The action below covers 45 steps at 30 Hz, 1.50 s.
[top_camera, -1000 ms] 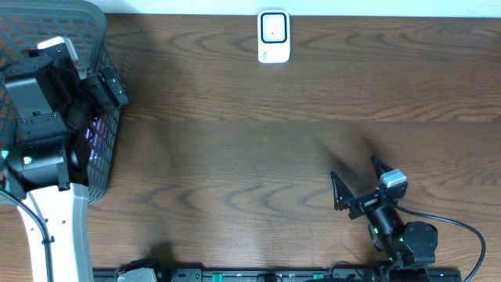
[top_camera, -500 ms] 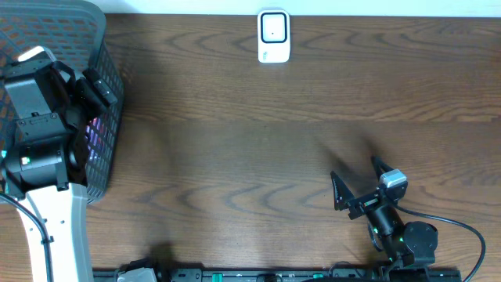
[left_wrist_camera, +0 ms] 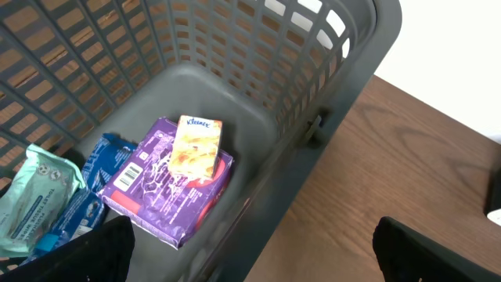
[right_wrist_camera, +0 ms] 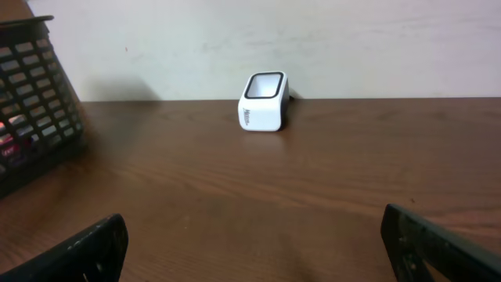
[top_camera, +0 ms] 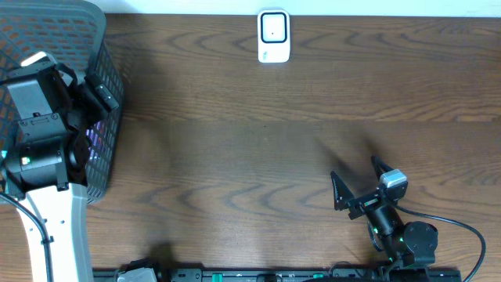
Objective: Scan the item barcode
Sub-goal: 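Move the left gripper over the basket toward the orange tissue pack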
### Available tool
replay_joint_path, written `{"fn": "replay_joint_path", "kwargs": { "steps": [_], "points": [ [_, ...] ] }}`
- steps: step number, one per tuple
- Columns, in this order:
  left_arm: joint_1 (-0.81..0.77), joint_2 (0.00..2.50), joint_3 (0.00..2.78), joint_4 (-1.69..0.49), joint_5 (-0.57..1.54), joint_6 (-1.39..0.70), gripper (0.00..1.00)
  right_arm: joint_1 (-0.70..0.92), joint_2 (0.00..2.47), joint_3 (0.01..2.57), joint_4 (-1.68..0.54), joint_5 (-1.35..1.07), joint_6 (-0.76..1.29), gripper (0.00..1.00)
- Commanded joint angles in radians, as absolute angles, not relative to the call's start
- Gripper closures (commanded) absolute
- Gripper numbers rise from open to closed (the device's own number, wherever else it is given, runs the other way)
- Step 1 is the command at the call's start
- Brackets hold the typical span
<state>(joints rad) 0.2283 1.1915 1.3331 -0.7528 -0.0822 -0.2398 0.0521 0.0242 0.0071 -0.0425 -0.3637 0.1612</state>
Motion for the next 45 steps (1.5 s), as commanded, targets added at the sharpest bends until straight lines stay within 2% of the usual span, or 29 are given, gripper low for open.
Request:
{"fn": "replay_joint_path", "kwargs": {
  "steps": [1, 29, 37, 45],
  "points": [
    [0.233, 1.195, 1.343, -0.754, -0.097, -0.249, 0.02, 0.058, 0.02, 0.006, -0.048, -0.368, 0.175, 0.01],
    [0.233, 1.195, 1.343, -0.755, -0.09, -0.25, 0.02, 0.058, 0.02, 0.006, -0.048, -0.369, 0.175, 0.01],
    [0.233, 1.195, 1.343, -0.739, -0.007, -0.25, 0.02, 0.058, 0.02, 0.006, -0.048, -0.369, 0.175, 0.01],
    [0.233, 1.195, 1.343, -0.736, -0.007, -0.41, 0.02, 0.058, 0.02, 0.006, -0.048, -0.369, 0.175, 0.01]
  ]
}}
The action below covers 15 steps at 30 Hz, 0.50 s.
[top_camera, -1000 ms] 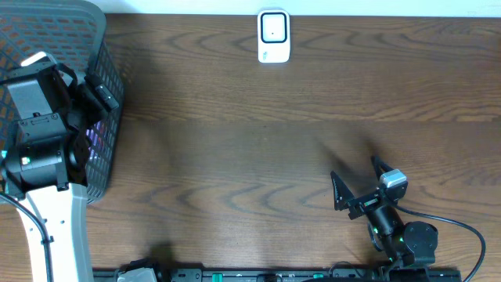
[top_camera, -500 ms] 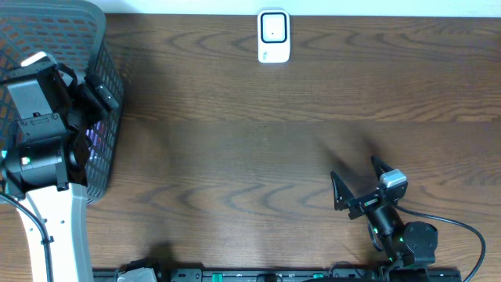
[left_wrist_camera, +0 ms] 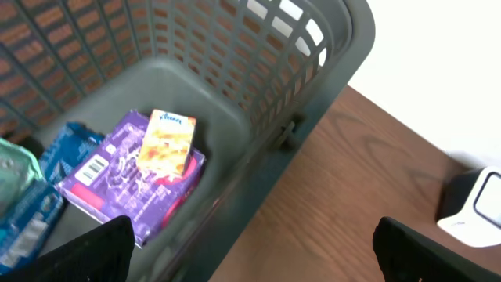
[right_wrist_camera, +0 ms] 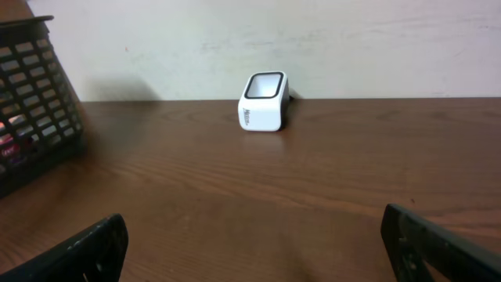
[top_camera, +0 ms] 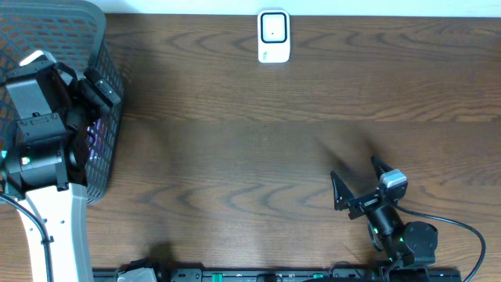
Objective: Scan the item barcode
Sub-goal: 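Move the left gripper over the basket toward the orange tissue pack, then reach down into the basket and grasp the orange Kleenex pack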
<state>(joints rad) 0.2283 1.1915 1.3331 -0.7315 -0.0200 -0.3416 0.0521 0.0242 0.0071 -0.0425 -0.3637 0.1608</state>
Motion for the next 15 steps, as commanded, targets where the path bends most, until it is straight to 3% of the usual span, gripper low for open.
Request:
{"fn": "replay_joint_path", "kwargs": {
  "steps": [1, 8, 15],
  "points": [
    [0.233, 1.194, 1.343, -0.725, -0.007, -0.41, 0.02, 0.058, 0.02, 0.006, -0.048, -0.368, 0.175, 0.01],
    [0.233, 1.19, 1.492, -0.677, 0.043, -0.381, 0.02, 0.058, 0.02, 0.006, -0.048, -0.369, 0.175, 0.01],
    [0.247, 1.257, 1.603, -0.749, -0.376, -0.371, 0.02, 0.058, 0.02, 0.006, -0.048, -0.369, 0.175, 0.01]
  ]
}}
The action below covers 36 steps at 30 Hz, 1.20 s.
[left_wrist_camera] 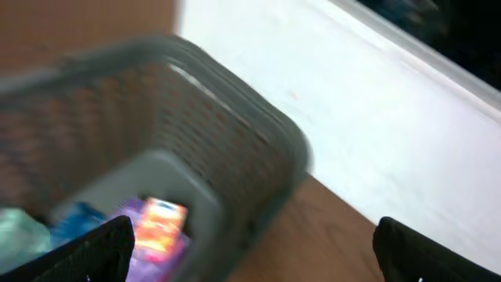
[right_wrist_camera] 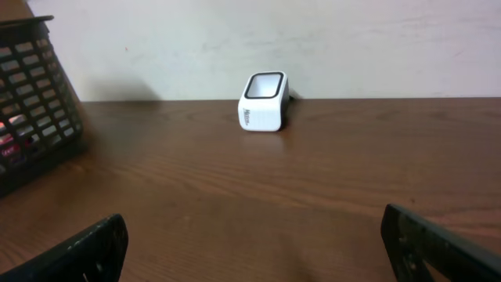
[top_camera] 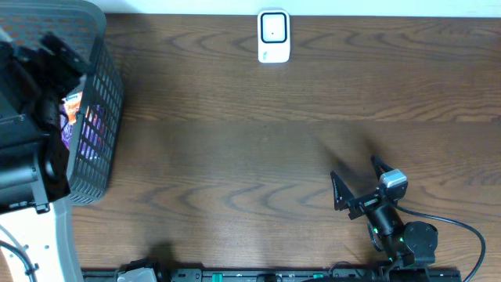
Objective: Scan the item barcode
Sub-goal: 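Reach down into the basket and grasp the orange Kleenex pack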
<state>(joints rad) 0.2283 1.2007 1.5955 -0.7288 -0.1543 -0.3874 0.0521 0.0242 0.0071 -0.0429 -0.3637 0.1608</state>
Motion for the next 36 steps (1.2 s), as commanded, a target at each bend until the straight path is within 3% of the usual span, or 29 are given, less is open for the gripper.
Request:
{"fn": "replay_joint_path", "kwargs": {
  "steps": [1, 5, 19, 26, 29, 36],
  "points": [
    [0.26, 1.283, 1.603, -0.754, -0.369, -0.372, 0.02, 0.058, 0.02, 0.006, -0.048, -0.369, 0.175, 0.01],
    [0.326, 1.418, 1.603, -0.77, -0.23, -0.393, 0.02, 0.058, 0.02, 0.006, -0.048, -0.369, 0.175, 0.01],
    [0.489, 1.579, 1.571, -0.826, -0.208, -0.505, 0.02, 0.058, 0.02, 0.006, -0.048, -0.368, 0.175, 0.01],
    [0.504, 1.651, 1.571, -0.776, -0.018, -0.427, 0.0, 0.058, 0.02, 0.006, -0.048, -0.369, 0.175, 0.01],
    [0.504, 1.682, 1.571, -0.768, -0.003, -0.416, 0.14, 0.058, 0.02, 0.006, -0.048, -0.369, 0.175, 0.01],
    [0.503, 1.778, 1.571, -0.747, 0.023, -0.424, 0.24, 0.058, 0.02, 0.006, -0.048, -0.368, 0.175, 0.01]
  ]
}}
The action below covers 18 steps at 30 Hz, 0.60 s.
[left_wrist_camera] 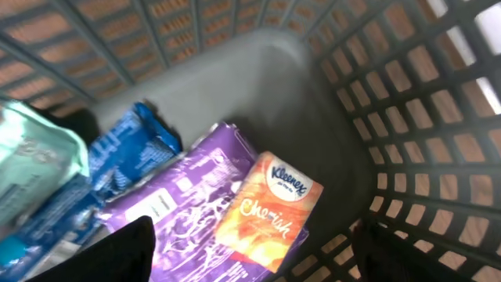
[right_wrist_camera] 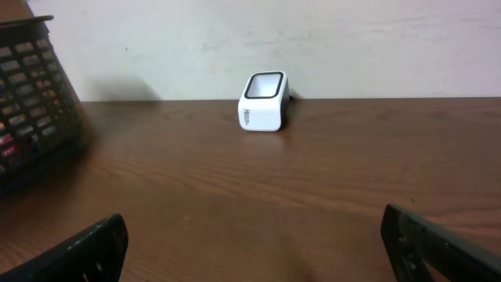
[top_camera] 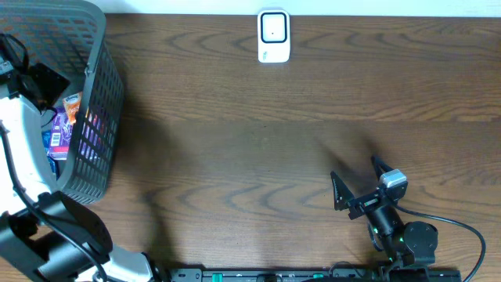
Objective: Scan the item barcode
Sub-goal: 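Reach down into the basket and grasp the orange Kleenex pack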
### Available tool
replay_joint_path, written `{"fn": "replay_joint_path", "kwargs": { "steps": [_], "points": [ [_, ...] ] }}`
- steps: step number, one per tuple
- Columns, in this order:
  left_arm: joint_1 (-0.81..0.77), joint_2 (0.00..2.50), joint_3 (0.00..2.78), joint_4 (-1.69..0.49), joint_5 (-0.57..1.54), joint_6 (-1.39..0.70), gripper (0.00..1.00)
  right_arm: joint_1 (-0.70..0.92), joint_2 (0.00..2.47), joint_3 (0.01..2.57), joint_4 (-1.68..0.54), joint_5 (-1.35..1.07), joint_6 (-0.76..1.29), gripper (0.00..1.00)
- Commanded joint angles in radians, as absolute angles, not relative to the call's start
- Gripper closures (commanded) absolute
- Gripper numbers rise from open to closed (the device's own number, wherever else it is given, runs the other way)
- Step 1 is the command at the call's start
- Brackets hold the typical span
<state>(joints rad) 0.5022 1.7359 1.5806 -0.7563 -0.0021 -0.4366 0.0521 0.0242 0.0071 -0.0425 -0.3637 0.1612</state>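
In the grey mesh basket (top_camera: 102, 94) lie an orange Kleenex pack (left_wrist_camera: 270, 211) on top of a purple pack (left_wrist_camera: 176, 223), a blue pack (left_wrist_camera: 121, 149) and a pale green pack (left_wrist_camera: 31, 168). My left gripper (left_wrist_camera: 258, 262) is open low inside the basket, its fingers either side of the orange and purple packs and holding nothing. From overhead the left gripper (top_camera: 43, 82) shows dark within the basket. The white scanner (top_camera: 273, 35) stands at the table's far edge, also in the right wrist view as scanner (right_wrist_camera: 264, 102). My right gripper (right_wrist_camera: 254, 251) rests open near the front right.
The basket's walls (left_wrist_camera: 407, 133) close in around the left gripper. The left arm (top_camera: 23, 149) enters over the basket's left side. A brown wooden table (top_camera: 258, 141) stretches between basket and right gripper (top_camera: 360, 192). A pale wall (right_wrist_camera: 313, 39) rises behind the scanner.
The left gripper was high above the basket in a blurred view; now it is down inside the basket, close over the orange and purple packs. The right arm has not moved.
The left gripper hung open over the basket's right rim, looking down at the packs. Then its view had swung toward the table and scanner. Then it was higher and farther left. Now it sits open inside the basket. The right gripper stayed open throughout.
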Motion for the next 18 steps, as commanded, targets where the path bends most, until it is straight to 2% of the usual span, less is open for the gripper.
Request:
{"fn": "replay_joint_path", "kwargs": {
  "steps": [1, 4, 7, 9, 12, 15, 16, 18],
  "points": [
    [0.503, 1.787, 1.571, -0.744, 0.023, -0.424, 0.24, 0.058, 0.02, 0.006, -0.048, -0.369, 0.175, 0.01],
    [0.503, 1.832, 1.571, -0.737, 0.028, -0.423, 0.3, 0.058, 0.02, 0.006, -0.048, -0.369, 0.175, 0.01],
    [0.503, 1.867, 1.571, -0.767, 0.067, -0.423, 0.3, 0.058, 0.02, 0.006, -0.048, -0.368, 0.175, 0.01],
    [0.501, 1.905, 1.571, -0.785, 0.072, -0.422, 0.37, 0.058, 0.02, 0.006, -0.048, -0.369, 0.175, 0.01],
    [0.498, 1.962, 1.571, -0.786, 0.073, -0.42, 0.38, 0.058, 0.02, 0.006, -0.048, -0.369, 0.175, 0.01],
    [0.496, 2.003, 1.571, -0.788, 0.125, -0.419, 0.49, 0.058, 0.02, 0.006, -0.048, -0.369, 0.175, 0.01],
    [0.496, 2.016, 1.571, -0.788, 0.148, -0.419, 0.57, 0.058, 0.02, 0.006, -0.048, -0.368, 0.175, 0.01],
    [0.496, 2.019, 1.571, -0.791, 0.154, -0.419, 0.65, 0.058, 0.02, 0.006, -0.048, -0.369, 0.175, 0.01]
  ]
}}
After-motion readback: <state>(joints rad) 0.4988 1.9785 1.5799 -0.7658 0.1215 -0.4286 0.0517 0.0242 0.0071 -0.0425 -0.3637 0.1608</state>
